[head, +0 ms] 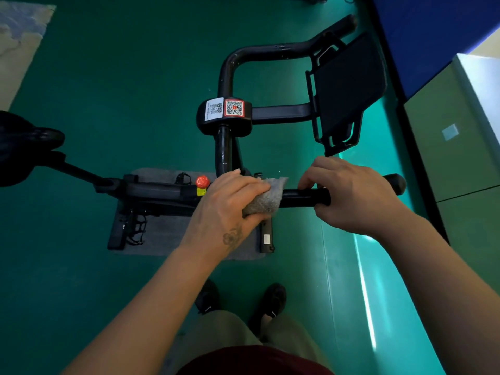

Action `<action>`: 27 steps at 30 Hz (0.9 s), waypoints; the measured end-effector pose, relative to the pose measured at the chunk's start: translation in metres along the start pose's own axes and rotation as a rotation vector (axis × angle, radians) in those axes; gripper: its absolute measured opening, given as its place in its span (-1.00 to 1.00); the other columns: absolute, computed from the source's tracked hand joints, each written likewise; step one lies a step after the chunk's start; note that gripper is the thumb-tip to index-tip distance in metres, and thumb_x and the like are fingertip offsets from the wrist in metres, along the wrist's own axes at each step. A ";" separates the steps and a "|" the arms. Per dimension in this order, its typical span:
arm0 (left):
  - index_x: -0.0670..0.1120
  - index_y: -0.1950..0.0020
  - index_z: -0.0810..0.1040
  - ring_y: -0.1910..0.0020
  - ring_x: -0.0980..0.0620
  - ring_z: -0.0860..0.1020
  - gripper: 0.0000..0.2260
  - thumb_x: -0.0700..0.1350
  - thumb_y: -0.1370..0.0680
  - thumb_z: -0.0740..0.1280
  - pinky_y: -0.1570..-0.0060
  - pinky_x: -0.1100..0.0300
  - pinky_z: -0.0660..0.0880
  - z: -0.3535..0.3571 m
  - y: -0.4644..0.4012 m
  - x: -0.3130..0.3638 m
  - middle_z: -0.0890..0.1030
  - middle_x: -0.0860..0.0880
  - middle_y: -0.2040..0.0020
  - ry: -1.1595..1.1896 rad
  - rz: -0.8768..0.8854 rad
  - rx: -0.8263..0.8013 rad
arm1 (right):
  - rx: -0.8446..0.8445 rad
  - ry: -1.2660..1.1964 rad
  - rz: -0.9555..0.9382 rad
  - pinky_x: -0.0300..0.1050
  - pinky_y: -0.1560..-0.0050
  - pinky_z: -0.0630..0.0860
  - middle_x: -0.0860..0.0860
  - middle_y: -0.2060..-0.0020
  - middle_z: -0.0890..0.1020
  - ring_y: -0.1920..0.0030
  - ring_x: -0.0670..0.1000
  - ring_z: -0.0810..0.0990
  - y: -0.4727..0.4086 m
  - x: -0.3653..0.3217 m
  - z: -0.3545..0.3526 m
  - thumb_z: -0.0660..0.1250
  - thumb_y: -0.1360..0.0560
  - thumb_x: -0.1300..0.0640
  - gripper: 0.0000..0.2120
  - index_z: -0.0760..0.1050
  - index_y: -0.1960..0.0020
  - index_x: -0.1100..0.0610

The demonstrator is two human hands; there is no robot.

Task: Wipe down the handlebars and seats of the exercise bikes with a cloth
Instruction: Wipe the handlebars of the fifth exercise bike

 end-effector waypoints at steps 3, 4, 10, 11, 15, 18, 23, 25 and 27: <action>-0.14 -0.29 0.70 -0.25 -0.02 0.62 -0.58 -0.13 -0.45 0.63 -0.53 -0.05 0.38 -0.015 0.010 -0.013 0.68 -0.05 -0.26 -0.068 0.051 0.046 | -0.022 0.005 -0.011 -0.10 0.21 0.36 -0.16 -0.01 0.53 -0.12 -0.03 0.54 -0.001 0.002 0.000 0.43 -0.33 0.12 -0.62 0.54 -0.10 -0.17; -0.15 -0.29 0.70 -0.25 -0.02 0.62 -0.57 -0.15 -0.44 0.64 -0.52 -0.08 0.39 -0.016 0.011 -0.016 0.68 -0.05 -0.27 -0.089 0.062 0.049 | -0.028 0.004 -0.015 -0.09 0.21 0.40 -0.16 -0.01 0.53 -0.11 -0.03 0.54 -0.001 0.002 0.000 0.42 -0.33 0.12 -0.62 0.53 -0.10 -0.17; -0.14 -0.35 0.67 -0.27 -0.03 0.61 -0.48 0.00 -0.44 0.62 -0.55 -0.03 0.36 0.003 0.003 0.001 0.68 -0.04 -0.27 -0.072 -0.030 0.049 | -0.015 -0.015 -0.077 -0.04 0.21 0.46 -0.16 0.03 0.48 -0.06 0.01 0.54 -0.003 -0.001 0.001 0.40 -0.32 0.14 -0.62 0.50 -0.08 -0.15; -0.13 -0.36 0.66 -0.28 -0.03 0.60 -0.46 0.00 -0.43 0.63 -0.54 -0.05 0.37 0.009 0.000 0.007 0.67 -0.03 -0.27 -0.063 -0.058 0.045 | -0.012 -0.016 -0.088 -0.03 0.22 0.47 -0.15 0.04 0.47 -0.05 0.01 0.53 -0.003 -0.001 0.001 0.39 -0.32 0.14 -0.63 0.49 -0.08 -0.14; -0.12 -0.38 0.65 -0.28 -0.03 0.59 -0.47 0.04 -0.45 0.59 -0.54 -0.05 0.35 0.018 -0.001 0.018 0.66 -0.02 -0.28 -0.053 -0.123 0.060 | 0.000 -0.011 -0.121 0.00 0.22 0.49 -0.14 0.05 0.45 -0.03 0.04 0.53 -0.002 -0.001 0.000 0.39 -0.33 0.14 -0.65 0.47 -0.08 -0.12; -0.12 -0.39 0.64 -0.31 -0.02 0.58 -0.48 0.03 -0.47 0.56 -0.55 -0.06 0.36 0.012 0.007 0.016 0.65 -0.02 -0.31 -0.073 -0.136 0.066 | -0.003 0.000 -0.146 0.00 0.21 0.48 -0.14 0.04 0.45 -0.04 0.03 0.53 -0.002 -0.002 0.001 0.40 -0.33 0.13 -0.64 0.48 -0.10 -0.12; -0.15 -0.34 0.67 -0.31 -0.03 0.61 -0.55 -0.07 -0.49 0.59 -0.51 -0.10 0.41 -0.012 0.025 0.006 0.66 -0.06 -0.31 -0.154 -0.101 0.154 | 0.020 0.027 -0.189 -0.03 0.24 0.46 -0.12 0.04 0.47 -0.03 0.04 0.53 -0.001 -0.004 0.001 0.42 -0.35 0.14 -0.65 0.50 -0.10 -0.07; -0.17 -0.35 0.66 -0.29 -0.04 0.62 -0.52 -0.02 -0.50 0.62 -0.49 -0.11 0.43 -0.021 0.036 -0.001 0.67 -0.06 -0.29 -0.203 -0.172 0.234 | 0.030 0.027 -0.203 -0.02 0.25 0.47 -0.11 0.05 0.47 -0.01 0.05 0.54 -0.001 -0.005 0.000 0.43 -0.35 0.14 -0.66 0.49 -0.09 -0.07; -0.17 -0.38 0.65 -0.29 -0.04 0.61 -0.48 0.10 -0.53 0.57 -0.44 -0.09 0.48 -0.029 0.046 -0.007 0.67 -0.05 -0.29 -0.205 -0.330 0.314 | 0.035 0.032 -0.215 -0.02 0.25 0.47 -0.11 0.05 0.47 -0.01 0.06 0.54 -0.001 -0.007 0.000 0.45 -0.35 0.13 -0.66 0.48 -0.08 -0.07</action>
Point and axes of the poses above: each hand's wrist, its own y-axis away from the middle knuckle, its own z-axis out of the palm, x = y × z, the point moved 7 cm from there along -y, towards the middle knuckle
